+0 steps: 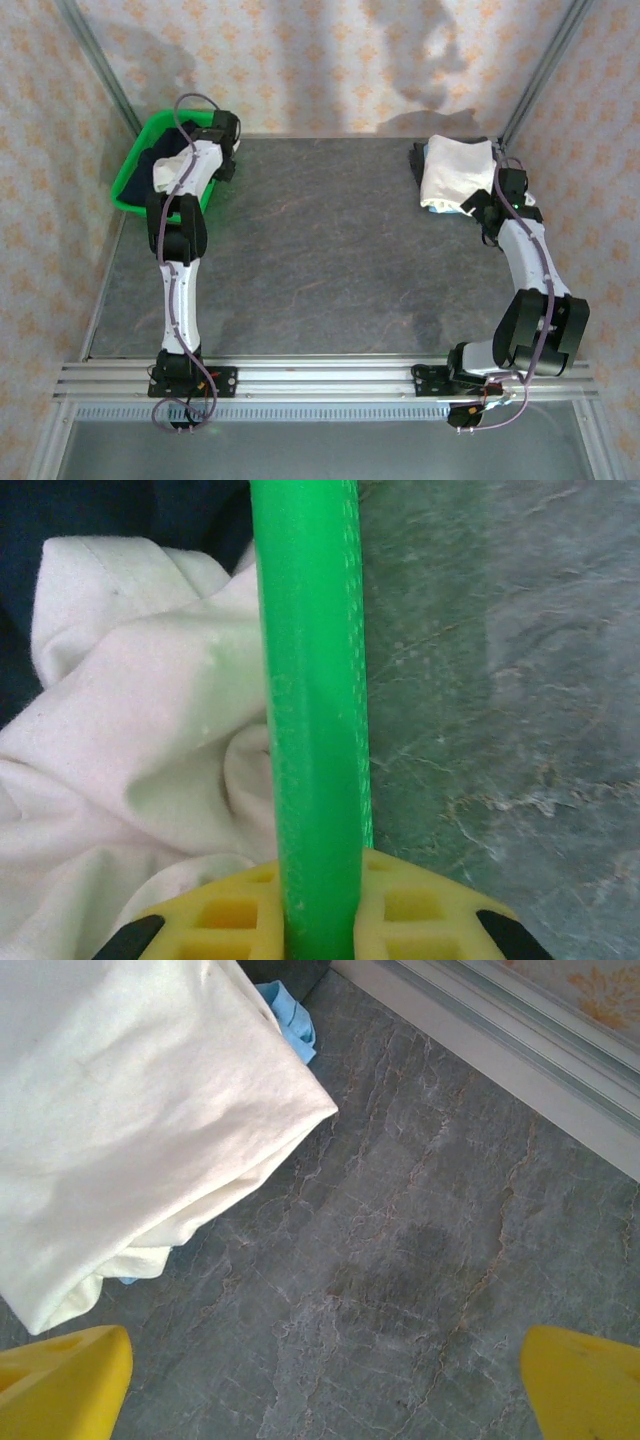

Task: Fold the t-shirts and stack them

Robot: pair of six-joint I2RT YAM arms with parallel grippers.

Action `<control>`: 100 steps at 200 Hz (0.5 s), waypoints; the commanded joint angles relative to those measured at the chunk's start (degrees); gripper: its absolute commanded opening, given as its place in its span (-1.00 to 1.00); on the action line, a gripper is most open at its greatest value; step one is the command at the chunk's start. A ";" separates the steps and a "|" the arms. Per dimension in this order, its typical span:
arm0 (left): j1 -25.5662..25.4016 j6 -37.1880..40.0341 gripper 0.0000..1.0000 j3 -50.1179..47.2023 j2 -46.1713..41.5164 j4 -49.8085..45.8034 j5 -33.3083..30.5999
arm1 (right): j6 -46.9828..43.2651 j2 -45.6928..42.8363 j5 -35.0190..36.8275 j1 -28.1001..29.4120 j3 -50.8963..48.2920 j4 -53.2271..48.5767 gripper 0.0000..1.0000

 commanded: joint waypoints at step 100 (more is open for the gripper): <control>5.82 -34.95 0.89 -10.55 -18.12 0.84 9.58 | -6.80 -9.59 -7.46 14.12 -7.87 19.82 1.00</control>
